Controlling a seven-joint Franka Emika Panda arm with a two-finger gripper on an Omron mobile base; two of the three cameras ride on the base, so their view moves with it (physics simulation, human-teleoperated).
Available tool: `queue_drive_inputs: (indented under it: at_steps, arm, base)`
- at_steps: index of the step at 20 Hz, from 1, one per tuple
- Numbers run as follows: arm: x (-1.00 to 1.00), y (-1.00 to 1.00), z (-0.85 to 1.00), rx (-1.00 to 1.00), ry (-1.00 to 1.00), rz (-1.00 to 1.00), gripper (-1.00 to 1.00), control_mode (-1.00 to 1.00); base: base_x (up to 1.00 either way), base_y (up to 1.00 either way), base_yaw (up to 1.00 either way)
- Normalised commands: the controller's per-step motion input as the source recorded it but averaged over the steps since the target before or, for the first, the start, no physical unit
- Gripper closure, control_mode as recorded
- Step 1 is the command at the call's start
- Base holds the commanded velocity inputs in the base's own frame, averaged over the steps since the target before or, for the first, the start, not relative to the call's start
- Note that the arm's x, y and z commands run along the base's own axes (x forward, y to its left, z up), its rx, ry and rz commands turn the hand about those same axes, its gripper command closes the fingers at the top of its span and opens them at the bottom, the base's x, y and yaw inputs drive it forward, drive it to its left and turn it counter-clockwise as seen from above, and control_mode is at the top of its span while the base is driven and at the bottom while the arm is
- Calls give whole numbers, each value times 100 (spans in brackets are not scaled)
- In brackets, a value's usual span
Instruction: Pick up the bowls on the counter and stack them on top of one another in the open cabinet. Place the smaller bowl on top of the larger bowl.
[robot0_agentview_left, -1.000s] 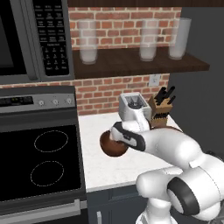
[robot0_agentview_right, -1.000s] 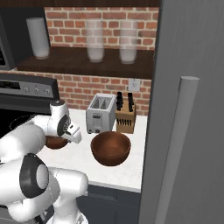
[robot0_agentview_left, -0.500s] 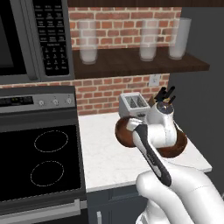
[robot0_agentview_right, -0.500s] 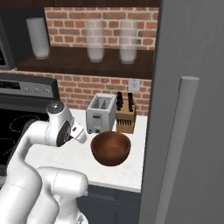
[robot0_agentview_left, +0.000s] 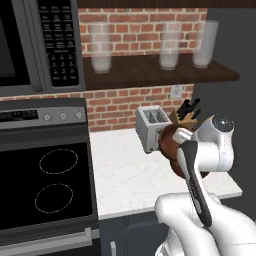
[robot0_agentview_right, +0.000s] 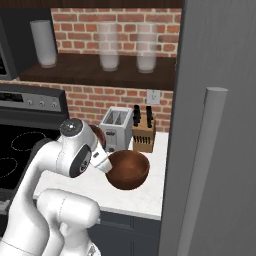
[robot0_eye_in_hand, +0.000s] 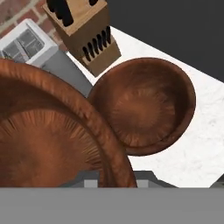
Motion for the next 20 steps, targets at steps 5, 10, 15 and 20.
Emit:
queue_drive_inputs:
  at_steps: [5, 10, 15, 20]
  arm:
    - [-24, -83, 51, 13, 12, -23, 100, -100]
    - [-2, -15, -3, 0, 8, -4, 100, -100]
    - [20, 0, -11, -1, 17, 0, 100, -100]
    - [28, -21, -6, 0, 14, 0, 100, -100]
  base:
    - [0, 0, 0]
    - [0, 0, 0]
    - [0, 0, 0]
    - [0, 0, 0]
